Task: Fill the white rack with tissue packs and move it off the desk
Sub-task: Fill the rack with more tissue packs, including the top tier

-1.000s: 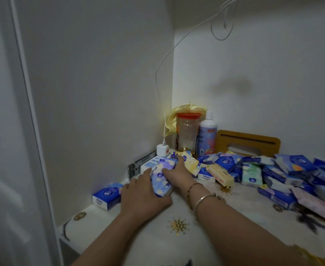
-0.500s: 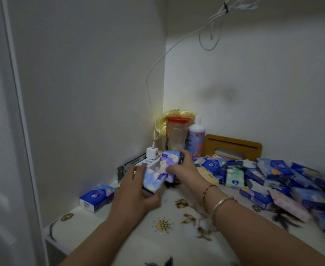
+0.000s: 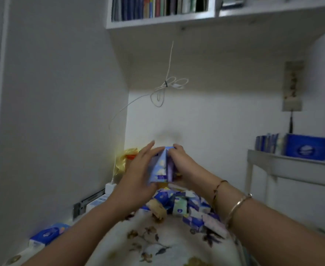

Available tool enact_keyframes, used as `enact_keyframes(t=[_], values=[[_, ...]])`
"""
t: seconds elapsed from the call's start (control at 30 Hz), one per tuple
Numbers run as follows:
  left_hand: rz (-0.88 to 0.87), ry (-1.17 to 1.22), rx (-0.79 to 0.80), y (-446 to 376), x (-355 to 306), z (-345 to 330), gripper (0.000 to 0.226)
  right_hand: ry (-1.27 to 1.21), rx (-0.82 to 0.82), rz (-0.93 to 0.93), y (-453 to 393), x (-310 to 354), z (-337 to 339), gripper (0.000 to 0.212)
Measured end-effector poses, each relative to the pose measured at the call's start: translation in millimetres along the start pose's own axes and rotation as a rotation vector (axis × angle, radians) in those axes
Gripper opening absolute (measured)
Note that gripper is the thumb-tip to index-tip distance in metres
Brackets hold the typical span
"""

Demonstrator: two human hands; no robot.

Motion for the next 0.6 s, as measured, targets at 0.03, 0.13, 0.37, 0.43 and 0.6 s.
enact_keyframes(t=[0.03,0.13,0.37,0.43,0.6], values=[[-0.014,0.022,-0.011,-7,-17,4,0.086,-0.002,-0.011,0.017,8,13,8,0.034],[-0.064,0.019,-0.016,-25,-61,12,0.093,-0.021,-0.042,0.057,41,52,37,0.033],[-0.178,0.228,-0.015,-64,-151,2,0.089,0.034,-0.148,0.112,102,116,115,0.063],[-0.144,0.319,-0.045,-76,-169,-5,0.08,-0.052,-0.211,0.144,117,126,143,0.057],[0.001,0.422,-0.005,-109,-202,-32,0.038,-0.118,-0.414,0.197,152,131,228,0.056]])
Point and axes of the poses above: each hand's wrist, its own y-axis away from the middle knuckle, its own z-axis out of the back of the hand, x = y × z, the point moved 8 cm from there along -y, towards the middle knuckle, and after that the axes turned 2 degrees about x, right-handed, at the moved point
